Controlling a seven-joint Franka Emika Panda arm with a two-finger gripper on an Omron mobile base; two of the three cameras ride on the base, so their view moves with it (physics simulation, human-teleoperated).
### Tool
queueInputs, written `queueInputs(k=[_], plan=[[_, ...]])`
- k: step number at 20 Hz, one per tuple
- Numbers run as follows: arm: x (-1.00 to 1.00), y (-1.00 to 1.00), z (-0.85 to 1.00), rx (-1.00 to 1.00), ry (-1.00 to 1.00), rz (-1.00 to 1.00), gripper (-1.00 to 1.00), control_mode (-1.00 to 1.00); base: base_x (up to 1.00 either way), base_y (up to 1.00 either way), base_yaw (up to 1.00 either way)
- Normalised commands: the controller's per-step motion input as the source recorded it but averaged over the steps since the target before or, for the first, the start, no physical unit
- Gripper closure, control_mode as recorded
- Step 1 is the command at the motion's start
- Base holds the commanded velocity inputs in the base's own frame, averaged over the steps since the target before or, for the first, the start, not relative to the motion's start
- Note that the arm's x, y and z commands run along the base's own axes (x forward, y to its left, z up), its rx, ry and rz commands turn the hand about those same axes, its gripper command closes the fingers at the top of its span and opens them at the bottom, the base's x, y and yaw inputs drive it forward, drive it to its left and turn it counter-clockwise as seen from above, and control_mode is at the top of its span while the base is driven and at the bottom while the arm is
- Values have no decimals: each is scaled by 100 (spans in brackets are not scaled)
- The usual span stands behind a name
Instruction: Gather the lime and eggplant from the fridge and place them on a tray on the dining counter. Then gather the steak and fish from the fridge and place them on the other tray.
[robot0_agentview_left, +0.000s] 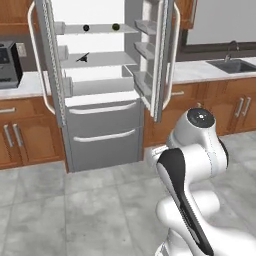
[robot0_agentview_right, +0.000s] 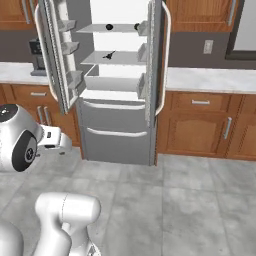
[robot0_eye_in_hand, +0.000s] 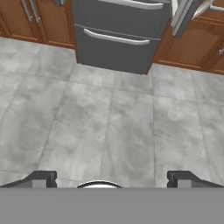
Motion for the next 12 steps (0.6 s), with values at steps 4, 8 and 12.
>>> queueInputs(k=[4, 8, 12], plan=[[0, 0, 0, 0, 0, 0, -100, 100, 100, 0, 0], [0, 0, 0, 0, 0, 0, -100, 100, 100, 0, 0], [0, 0, 0, 0, 0, 0, -100, 100, 100, 6, 0]])
